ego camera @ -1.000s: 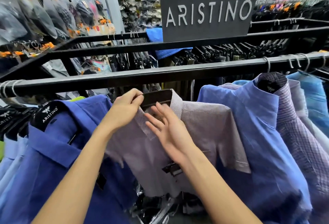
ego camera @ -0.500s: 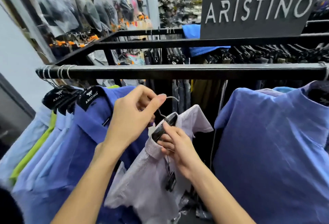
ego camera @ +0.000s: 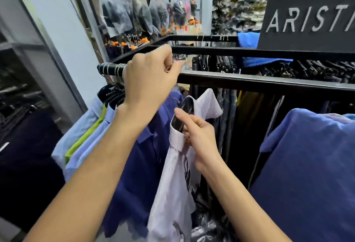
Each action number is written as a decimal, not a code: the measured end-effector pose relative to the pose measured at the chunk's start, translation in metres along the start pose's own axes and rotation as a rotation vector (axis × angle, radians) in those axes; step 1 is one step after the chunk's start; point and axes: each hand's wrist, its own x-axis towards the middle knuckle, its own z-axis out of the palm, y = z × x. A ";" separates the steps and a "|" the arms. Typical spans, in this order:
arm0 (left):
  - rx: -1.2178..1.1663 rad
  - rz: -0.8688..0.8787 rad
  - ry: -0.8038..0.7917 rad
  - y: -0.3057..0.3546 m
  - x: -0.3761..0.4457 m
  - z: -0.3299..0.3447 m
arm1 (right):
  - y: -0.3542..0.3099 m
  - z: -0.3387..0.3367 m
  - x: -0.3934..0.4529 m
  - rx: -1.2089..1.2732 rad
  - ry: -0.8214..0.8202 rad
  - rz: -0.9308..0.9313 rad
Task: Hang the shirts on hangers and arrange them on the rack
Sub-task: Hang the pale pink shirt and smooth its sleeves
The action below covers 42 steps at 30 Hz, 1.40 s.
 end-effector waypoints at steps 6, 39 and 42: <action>0.274 -0.024 -0.281 0.003 0.036 0.010 | -0.003 0.010 0.024 -0.040 0.097 0.002; -0.520 -0.409 -0.366 -0.125 -0.045 0.051 | 0.036 0.086 0.097 -0.354 -0.233 0.006; -0.599 -0.347 -0.375 -0.114 -0.054 0.062 | 0.034 0.063 0.089 -0.463 -0.120 -0.076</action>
